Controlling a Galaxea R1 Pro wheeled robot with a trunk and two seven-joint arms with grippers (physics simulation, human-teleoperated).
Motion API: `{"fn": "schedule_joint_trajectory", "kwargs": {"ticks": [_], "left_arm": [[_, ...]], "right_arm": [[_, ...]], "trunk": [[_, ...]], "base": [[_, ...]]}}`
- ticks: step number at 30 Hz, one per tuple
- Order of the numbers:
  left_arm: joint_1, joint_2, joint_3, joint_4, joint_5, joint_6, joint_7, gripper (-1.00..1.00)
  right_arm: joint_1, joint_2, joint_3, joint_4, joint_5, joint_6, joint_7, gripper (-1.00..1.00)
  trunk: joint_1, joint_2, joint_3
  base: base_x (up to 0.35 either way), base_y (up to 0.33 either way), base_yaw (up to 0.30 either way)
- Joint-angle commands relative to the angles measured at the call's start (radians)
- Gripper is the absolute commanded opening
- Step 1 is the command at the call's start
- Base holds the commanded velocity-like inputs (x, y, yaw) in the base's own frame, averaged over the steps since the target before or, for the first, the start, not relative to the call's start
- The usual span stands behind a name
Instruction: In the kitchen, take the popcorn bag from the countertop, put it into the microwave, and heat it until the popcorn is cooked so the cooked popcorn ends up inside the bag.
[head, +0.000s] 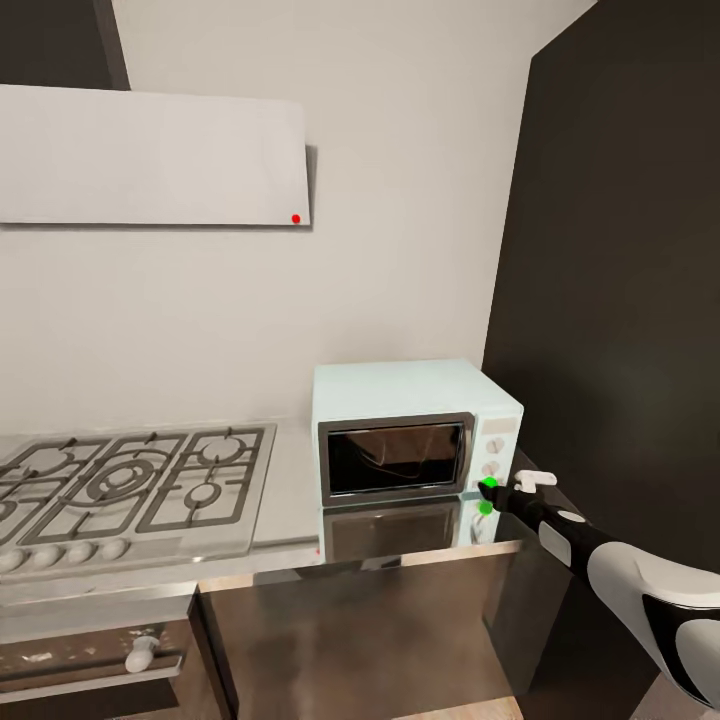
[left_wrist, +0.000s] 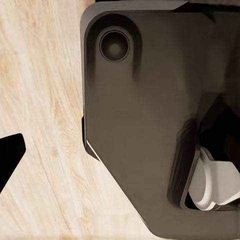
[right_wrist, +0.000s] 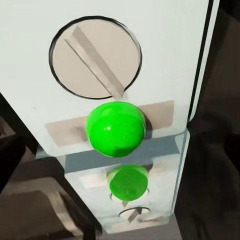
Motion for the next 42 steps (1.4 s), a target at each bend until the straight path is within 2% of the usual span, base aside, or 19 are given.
{"fn": "schedule_joint_trajectory", "kwargs": {"ticks": [1,7,35,42], "left_arm": [[0.0,0.0,0.004,-0.002,0.002,0.006,-0.003,1.0],[0.0,0.0,0.004,-0.002,0.002,0.005,-0.003,1.0],[0.0,-0.003,0.005,-0.003,0.002,0.005,-0.003,1.0],[0.0,-0.003,0.019,-0.002,0.002,0.005,-0.003,1.0]], "right_arm": [[-0.001,-0.001,-0.007,0.002,0.006,-0.002,0.001,1.0],[-0.001,-0.001,-0.008,0.002,0.006,-0.002,0.001,1.0],[0.002,-0.001,-0.006,0.003,0.006,0.0,-0.003,1.0],[0.122,0.001,-0.006,0.004,0.007,-0.001,-0.005,1.0]], "trunk": [[0.0,-0.001,-0.002],[0.0,-0.001,-0.002],[0.0,-0.001,-0.002],[0.0,-0.001,-0.002]], "base": [[0.0,0.0,0.0],[-0.139,0.0,0.0],[-0.34,0.014,0.0],[-0.282,0.207,0.0]]}}
